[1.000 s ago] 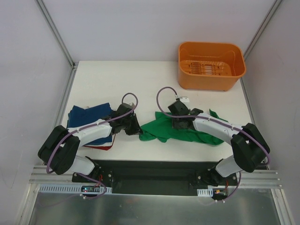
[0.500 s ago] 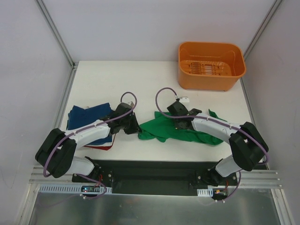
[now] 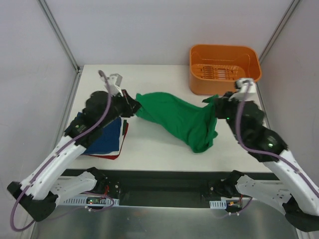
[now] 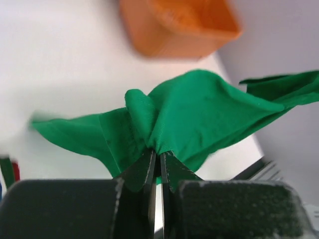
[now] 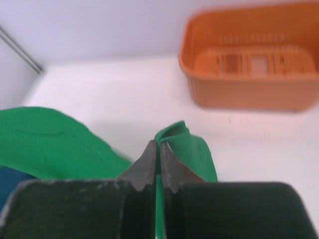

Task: Fold and stack the t-shirts
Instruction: Flatten out the tshirt

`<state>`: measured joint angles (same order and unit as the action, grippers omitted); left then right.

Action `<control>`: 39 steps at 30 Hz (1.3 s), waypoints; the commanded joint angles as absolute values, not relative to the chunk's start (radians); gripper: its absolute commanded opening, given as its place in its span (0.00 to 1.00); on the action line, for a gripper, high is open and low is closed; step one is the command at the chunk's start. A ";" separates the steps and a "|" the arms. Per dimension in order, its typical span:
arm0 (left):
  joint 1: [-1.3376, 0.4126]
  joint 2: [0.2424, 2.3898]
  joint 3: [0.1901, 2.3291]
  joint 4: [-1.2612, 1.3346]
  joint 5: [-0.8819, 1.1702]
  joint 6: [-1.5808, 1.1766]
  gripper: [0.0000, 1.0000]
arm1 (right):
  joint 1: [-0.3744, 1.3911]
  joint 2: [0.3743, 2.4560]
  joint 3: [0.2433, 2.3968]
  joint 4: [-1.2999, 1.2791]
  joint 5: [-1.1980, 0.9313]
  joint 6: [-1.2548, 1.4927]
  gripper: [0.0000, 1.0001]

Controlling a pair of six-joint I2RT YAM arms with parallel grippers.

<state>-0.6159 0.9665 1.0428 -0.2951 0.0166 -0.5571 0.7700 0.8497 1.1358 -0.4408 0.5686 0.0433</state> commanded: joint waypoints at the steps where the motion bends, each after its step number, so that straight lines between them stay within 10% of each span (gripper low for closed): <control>1: -0.620 0.812 1.269 -0.342 -0.018 -0.413 0.00 | 0.773 0.738 1.397 -0.452 0.455 -0.118 0.01; 13: -0.620 0.724 1.704 -0.377 0.385 -0.423 0.00 | 0.772 0.833 1.988 -0.492 -0.196 0.021 0.01; 26: -0.620 0.911 1.553 -0.408 -0.044 -0.321 0.00 | 0.772 0.959 1.852 -0.468 0.519 -0.296 0.01; 32: -0.555 1.277 1.328 -0.449 -0.302 -0.382 0.33 | 0.487 1.053 1.315 -0.282 0.573 -0.182 0.01; 34: -0.513 1.451 1.376 -0.506 -0.226 -0.425 0.83 | 0.343 1.132 1.249 -0.294 0.354 -0.093 0.12; 35: -0.487 1.498 1.406 -0.537 -0.213 -0.434 0.94 | 0.318 1.222 1.250 -0.304 0.303 -0.068 0.48; 38: -0.483 1.611 1.499 -0.640 -0.227 -0.440 0.99 | 0.287 1.342 1.291 -0.377 0.238 -0.029 1.00; 39: -0.485 1.614 1.500 -0.644 -0.215 -0.439 0.99 | 0.288 1.350 1.290 -0.386 0.230 -0.017 0.97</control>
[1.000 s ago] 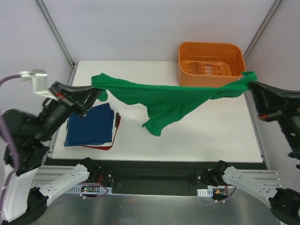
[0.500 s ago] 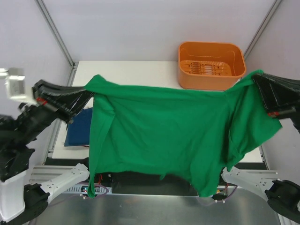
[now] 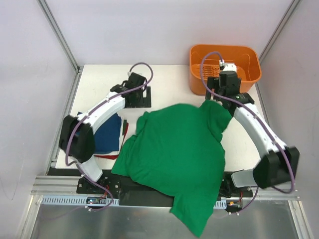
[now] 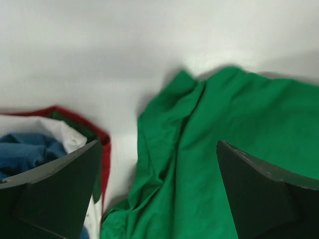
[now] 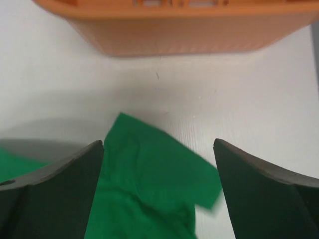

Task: Fold and stack the t-shirts
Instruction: Flatten out the tshirt

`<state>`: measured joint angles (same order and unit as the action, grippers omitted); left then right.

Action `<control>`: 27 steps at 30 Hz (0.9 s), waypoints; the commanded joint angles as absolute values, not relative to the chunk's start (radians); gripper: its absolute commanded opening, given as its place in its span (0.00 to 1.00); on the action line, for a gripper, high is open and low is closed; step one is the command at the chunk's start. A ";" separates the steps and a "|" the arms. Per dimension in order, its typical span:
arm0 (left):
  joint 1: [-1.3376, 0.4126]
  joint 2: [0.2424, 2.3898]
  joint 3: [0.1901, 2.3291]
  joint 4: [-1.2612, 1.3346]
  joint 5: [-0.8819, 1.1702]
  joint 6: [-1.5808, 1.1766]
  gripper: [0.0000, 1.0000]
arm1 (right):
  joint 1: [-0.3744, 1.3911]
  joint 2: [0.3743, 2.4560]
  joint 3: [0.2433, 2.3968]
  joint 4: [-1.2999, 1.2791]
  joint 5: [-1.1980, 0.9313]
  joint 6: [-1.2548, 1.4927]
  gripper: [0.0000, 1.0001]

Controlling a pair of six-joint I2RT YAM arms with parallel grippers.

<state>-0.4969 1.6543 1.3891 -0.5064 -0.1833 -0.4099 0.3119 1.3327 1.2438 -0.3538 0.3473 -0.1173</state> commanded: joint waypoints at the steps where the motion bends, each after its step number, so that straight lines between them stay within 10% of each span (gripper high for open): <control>1: -0.485 1.608 1.482 -0.646 -0.204 -0.442 0.99 | 0.288 1.344 1.275 -0.385 0.212 -0.005 0.97; 16: -0.560 1.439 1.108 -0.506 -0.039 -0.561 0.99 | 0.371 1.077 0.708 -0.480 0.098 0.276 0.97; 27: -0.560 1.509 1.014 -0.403 -0.005 -0.597 0.99 | 0.284 1.337 0.770 -0.456 0.156 0.225 0.97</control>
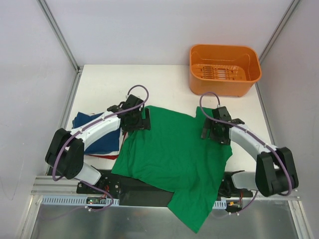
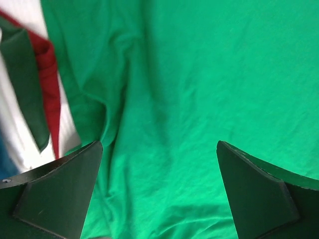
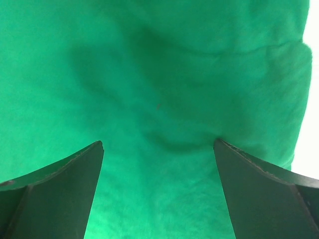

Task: Fold and stack the t-shirts
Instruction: Flatten out the tshirt

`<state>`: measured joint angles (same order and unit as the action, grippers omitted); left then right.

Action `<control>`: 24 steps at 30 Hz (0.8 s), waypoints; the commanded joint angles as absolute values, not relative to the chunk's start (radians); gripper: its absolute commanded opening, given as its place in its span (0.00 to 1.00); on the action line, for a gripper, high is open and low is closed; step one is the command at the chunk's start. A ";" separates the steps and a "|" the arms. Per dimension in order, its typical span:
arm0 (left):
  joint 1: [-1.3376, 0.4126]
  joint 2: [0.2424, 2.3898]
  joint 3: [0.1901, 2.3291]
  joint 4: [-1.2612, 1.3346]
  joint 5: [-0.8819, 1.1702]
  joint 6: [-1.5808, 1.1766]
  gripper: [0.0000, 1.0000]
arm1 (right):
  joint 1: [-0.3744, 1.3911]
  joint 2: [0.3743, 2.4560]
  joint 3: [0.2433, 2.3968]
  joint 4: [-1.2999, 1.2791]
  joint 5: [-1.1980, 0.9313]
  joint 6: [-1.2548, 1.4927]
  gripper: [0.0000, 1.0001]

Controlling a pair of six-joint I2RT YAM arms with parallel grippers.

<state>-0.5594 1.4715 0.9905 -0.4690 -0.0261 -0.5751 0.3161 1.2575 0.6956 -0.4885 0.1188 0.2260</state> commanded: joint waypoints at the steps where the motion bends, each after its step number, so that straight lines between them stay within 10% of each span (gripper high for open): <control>1: -0.560 1.523 1.020 -0.400 -0.008 -0.598 0.99 | 0.275 1.388 0.787 -0.456 0.155 0.219 0.97; 24: -0.489 1.900 1.319 -0.403 0.043 -0.503 0.99 | 0.061 1.888 1.280 -0.583 0.097 -0.037 0.97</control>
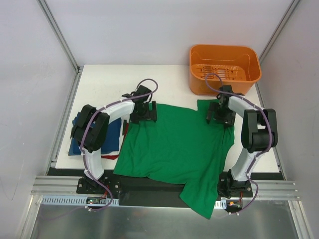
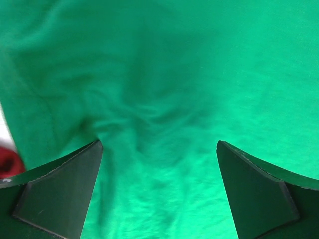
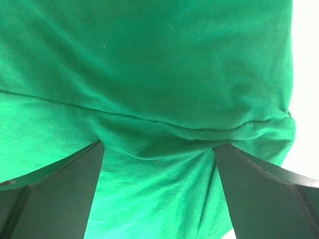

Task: Fold and stack the t-shirts
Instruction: Flatten out the tshirt

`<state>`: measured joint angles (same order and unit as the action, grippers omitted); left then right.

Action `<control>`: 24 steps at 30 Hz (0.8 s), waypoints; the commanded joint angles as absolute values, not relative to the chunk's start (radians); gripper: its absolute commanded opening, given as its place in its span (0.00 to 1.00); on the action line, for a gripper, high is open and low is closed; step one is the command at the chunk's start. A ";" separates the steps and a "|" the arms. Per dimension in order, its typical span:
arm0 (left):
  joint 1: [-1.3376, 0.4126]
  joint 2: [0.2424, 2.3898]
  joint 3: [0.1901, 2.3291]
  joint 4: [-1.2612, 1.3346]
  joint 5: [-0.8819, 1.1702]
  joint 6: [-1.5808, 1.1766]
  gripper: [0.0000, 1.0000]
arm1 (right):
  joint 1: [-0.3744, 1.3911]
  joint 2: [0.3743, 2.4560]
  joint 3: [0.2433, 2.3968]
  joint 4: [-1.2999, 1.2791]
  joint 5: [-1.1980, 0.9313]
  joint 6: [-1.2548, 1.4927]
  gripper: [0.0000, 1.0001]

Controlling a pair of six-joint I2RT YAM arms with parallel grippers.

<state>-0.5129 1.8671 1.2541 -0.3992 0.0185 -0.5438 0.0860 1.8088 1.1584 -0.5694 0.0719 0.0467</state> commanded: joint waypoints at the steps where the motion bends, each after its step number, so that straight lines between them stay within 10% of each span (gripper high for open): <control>1: -0.486 1.911 1.333 -0.403 0.046 -0.500 0.99 | 0.058 1.916 1.304 -0.587 0.100 -0.052 0.97; 13: -0.422 2.014 1.473 -0.414 0.164 -0.499 0.99 | 0.046 1.922 1.459 -0.583 0.143 -0.144 0.97; 24: -0.498 1.709 1.237 -0.411 0.092 -0.545 0.99 | 0.118 1.458 1.056 -0.586 0.156 0.024 0.97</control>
